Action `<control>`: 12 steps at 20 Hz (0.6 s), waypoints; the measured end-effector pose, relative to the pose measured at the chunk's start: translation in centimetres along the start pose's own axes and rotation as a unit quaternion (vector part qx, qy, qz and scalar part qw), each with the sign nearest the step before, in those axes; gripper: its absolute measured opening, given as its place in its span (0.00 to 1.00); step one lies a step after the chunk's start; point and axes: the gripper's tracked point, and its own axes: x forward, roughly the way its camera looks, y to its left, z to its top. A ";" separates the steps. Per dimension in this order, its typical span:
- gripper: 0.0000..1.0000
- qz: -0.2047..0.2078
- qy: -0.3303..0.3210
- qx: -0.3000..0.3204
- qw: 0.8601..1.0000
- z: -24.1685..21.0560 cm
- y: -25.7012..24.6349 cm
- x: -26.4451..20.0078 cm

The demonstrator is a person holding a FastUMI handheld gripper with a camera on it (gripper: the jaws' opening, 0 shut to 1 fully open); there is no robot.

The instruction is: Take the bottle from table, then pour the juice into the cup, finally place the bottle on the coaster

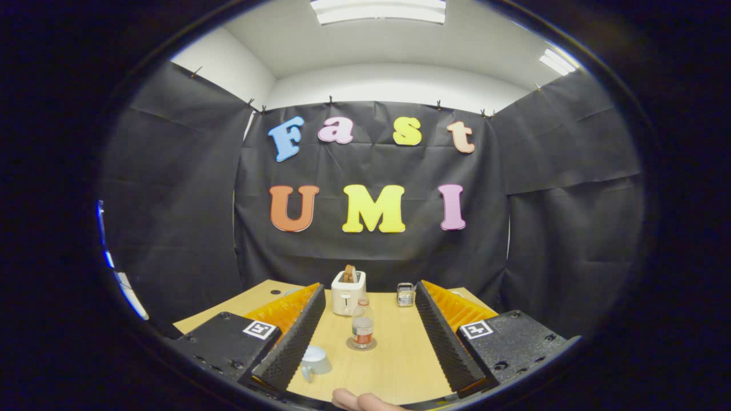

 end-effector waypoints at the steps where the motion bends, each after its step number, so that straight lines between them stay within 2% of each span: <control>1: 1.00 0.000 0.002 0.000 1.000 0.5 -0.2 -0.1; 5: 1.00 0.005 0.015 0.017 1.000 1.4 -0.9 -0.2; 9: 1.00 -0.017 0.039 0.039 0.998 1.5 -3.1 -0.5; 12: 1.00 -0.006 0.036 0.047 0.998 2.2 -3.3 -0.6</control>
